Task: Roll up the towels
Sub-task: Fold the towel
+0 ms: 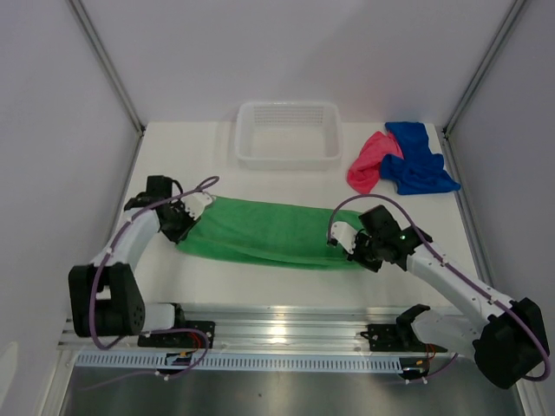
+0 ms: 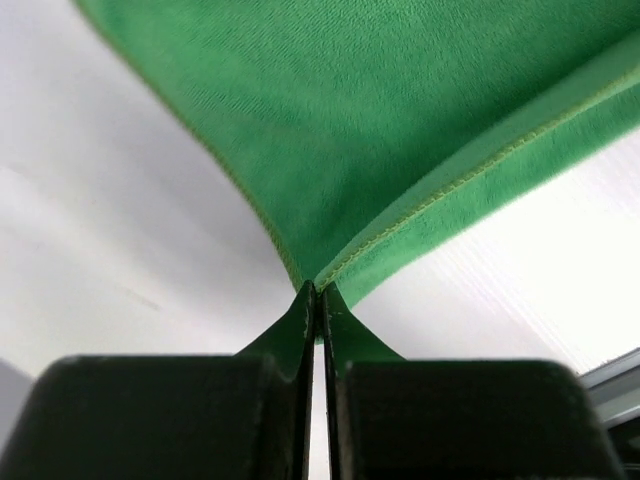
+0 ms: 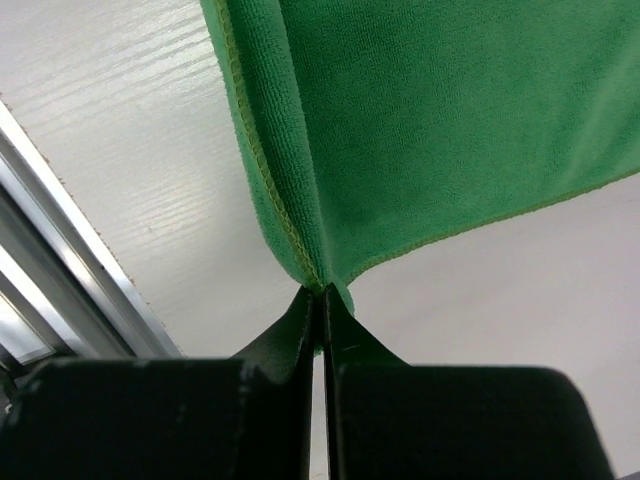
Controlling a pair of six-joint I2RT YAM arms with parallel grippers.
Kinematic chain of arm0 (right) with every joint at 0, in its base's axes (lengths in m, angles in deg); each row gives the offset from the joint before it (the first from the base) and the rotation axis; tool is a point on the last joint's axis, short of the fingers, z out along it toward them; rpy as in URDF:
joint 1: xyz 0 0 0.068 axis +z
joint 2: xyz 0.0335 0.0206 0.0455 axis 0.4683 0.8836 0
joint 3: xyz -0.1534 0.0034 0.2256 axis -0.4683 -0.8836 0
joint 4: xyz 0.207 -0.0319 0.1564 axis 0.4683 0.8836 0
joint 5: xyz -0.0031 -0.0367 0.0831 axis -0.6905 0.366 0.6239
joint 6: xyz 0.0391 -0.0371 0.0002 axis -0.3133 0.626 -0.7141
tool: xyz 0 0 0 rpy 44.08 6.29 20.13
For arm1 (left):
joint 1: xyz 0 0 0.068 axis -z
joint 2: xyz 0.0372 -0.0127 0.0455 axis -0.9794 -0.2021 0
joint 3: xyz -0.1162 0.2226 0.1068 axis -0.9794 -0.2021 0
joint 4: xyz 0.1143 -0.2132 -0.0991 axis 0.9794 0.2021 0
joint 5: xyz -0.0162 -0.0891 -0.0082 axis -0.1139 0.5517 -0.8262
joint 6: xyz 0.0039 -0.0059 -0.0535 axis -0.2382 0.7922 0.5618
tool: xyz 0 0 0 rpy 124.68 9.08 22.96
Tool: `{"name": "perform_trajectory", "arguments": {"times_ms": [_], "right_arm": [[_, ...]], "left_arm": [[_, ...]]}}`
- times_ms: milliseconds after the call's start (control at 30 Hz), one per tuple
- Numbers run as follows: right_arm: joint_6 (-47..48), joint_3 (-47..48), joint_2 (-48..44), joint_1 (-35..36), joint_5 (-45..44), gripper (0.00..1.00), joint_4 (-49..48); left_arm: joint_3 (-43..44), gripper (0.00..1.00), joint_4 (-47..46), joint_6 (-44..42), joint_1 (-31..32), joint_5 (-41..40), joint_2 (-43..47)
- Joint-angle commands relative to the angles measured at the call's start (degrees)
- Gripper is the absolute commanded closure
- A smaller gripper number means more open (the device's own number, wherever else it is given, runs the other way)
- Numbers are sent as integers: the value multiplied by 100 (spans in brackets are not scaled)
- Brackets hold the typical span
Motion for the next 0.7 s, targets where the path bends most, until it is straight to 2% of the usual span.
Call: {"name": "perform_trajectory", "arguments": {"times_ms": [0,133,233,333,467,600,667], "right_arm": [[-128,337,-205,61,68,100,502],[-16,425,-188,184,436,100,1204],[-58,495,-232,246,455,100,1276],[-67,688,-101,150,428,100,1180],[-66,899,505,-324,218,100,646],[-76,1084,1156,-518,-187,100,56],[-67,1137,1490,-597,-239,100,-374]], "left_arm": [[-283,99,-68,221,-108,190,962],[-907,99,142,176,-117,190,2103],[-1013,99,336,185,-117,111,2518],[-1023,99,56,307,-117,-3,2730],[-523,99,-261,580,-117,-38,2064],[363,99,-454,853,-126,-3,853],[524,99,-586,914,-126,-47,535]]}}
